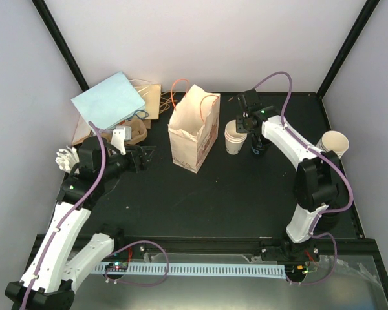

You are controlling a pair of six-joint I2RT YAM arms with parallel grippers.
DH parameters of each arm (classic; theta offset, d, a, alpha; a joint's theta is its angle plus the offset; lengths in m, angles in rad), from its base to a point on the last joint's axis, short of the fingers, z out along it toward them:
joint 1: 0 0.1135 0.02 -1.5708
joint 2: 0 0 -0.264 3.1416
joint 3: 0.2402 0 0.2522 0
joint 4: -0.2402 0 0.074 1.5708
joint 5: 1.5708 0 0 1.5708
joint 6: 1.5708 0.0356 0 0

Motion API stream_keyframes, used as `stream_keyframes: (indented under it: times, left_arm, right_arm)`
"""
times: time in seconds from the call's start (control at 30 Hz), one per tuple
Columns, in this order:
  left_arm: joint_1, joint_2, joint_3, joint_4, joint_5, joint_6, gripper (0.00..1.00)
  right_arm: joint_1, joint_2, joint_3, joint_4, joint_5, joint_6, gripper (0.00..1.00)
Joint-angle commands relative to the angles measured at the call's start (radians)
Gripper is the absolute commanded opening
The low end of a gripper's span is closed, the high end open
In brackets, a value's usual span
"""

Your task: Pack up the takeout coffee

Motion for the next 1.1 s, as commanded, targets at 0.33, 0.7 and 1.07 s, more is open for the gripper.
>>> stream_keyframes:
  times: [0.33, 0.7, 1.07]
  left_arm:
    - [0.005, -0.009, -0.006, -0.009, 0.002, 0.005, 0.82]
    - [0.005, -0.011, -0.011, -0.011, 0.005, -0.001, 0.82]
    - [0.005, -0.014, -0.005, -0.013, 0.012, -0.007, 0.82]
  right_arm:
    - [0.007, 0.003, 0.0, 0.004, -0.038, 0.0, 0.2]
    - [0.007, 0.023, 0.009, -0.02, 0.001, -0.005, 0.24]
    - [0.007, 0.03, 0.009, -0.019, -0.013, -0.003, 0.15]
